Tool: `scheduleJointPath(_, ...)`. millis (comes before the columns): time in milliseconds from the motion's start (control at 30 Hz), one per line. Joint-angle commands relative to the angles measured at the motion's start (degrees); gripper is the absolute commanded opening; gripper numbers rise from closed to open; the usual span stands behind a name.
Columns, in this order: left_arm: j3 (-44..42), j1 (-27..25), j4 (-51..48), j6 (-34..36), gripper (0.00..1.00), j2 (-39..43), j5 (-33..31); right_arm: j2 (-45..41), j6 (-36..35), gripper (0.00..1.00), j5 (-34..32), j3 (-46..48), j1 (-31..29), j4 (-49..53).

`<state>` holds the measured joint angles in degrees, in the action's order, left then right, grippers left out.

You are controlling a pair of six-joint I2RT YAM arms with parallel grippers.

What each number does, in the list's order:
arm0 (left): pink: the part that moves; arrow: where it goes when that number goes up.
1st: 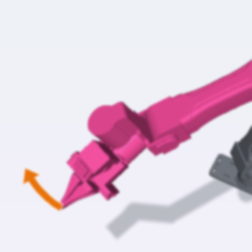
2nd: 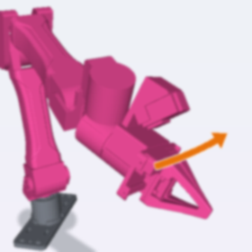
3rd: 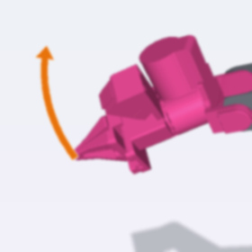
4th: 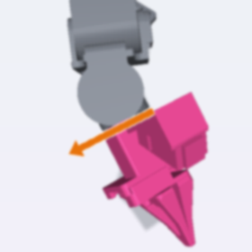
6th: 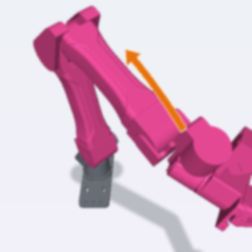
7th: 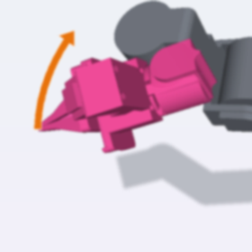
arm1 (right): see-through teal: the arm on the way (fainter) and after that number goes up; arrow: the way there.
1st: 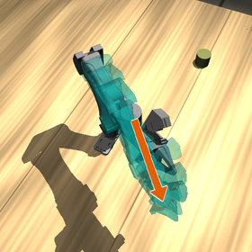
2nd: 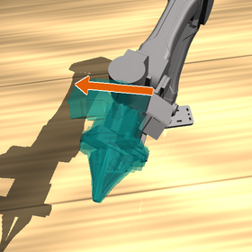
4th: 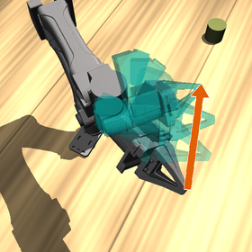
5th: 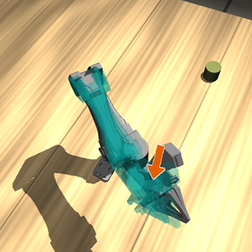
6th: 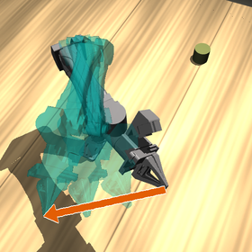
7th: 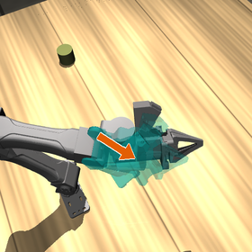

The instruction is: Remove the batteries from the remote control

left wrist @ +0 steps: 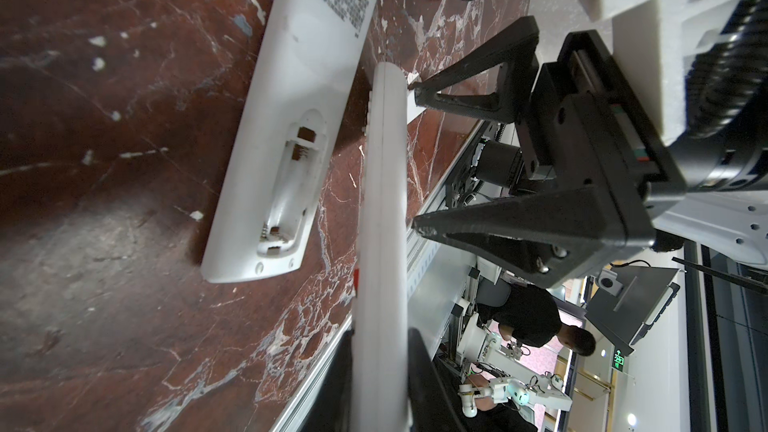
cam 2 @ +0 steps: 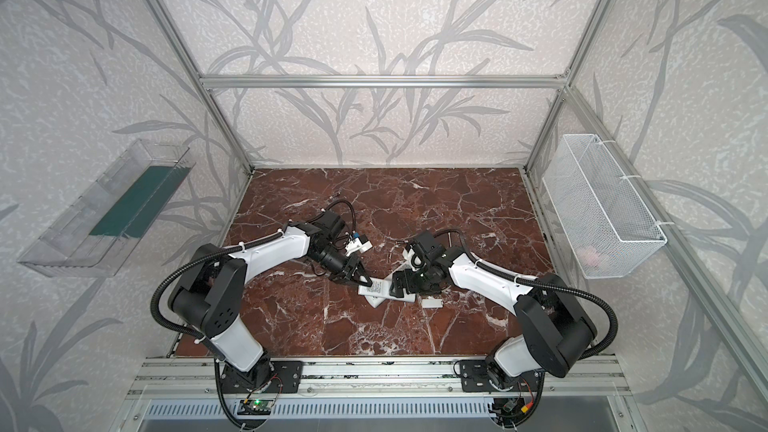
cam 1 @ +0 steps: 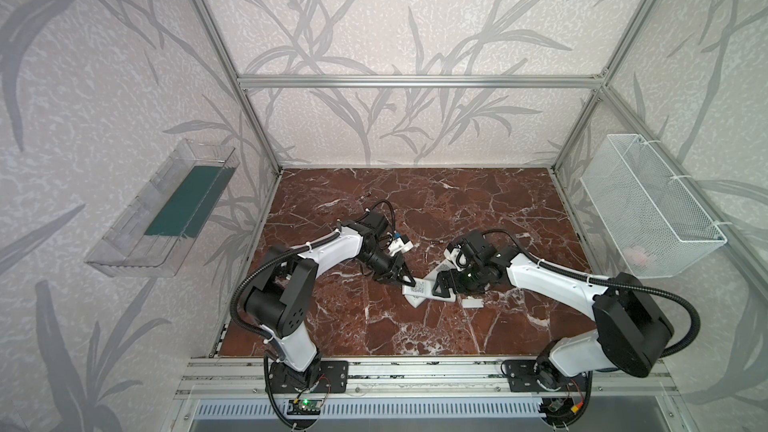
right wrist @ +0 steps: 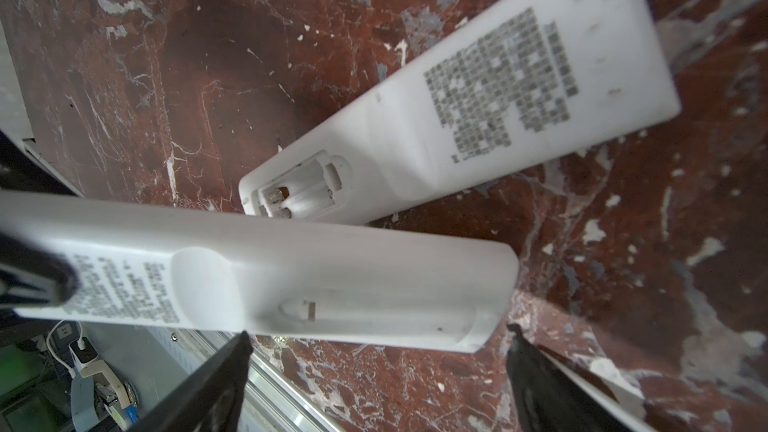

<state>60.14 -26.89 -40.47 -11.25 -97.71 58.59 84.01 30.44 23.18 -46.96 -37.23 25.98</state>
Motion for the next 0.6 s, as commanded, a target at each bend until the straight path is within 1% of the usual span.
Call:
scheduleJointPath(0,-0.6,-0.2,-1.6,1.5,0.0,-1.1,-3.2,0.1,1.2,0.9,1.0,1.5,2.0,-2.6)
scheduleJointPath(67,-0.6,-0.1,-1.7,1.6,0.0,-1.2,-3.2,-0.1,1.3,0.87,1.5,2.2,2.8,-3.4)
scheduleJointPath(233,-0.5,-0.2,-1.7,1.7,0.0,-1.5,-3.1,0.9,1.3,0.84,3.0,2.8,3.1,-4.5)
scheduleJointPath(367,-0.5,-0.2,-1.8,1.7,0.0,-1.7,-3.1,0.8,2.1,0.85,4.4,3.4,3.1,-6.0)
scheduleJointPath(567,-0.5,-0.2,-1.8,1.8,0.0,-1.9,-3.1,0.9,1.7,0.86,3.5,3.6,3.1,-5.5)
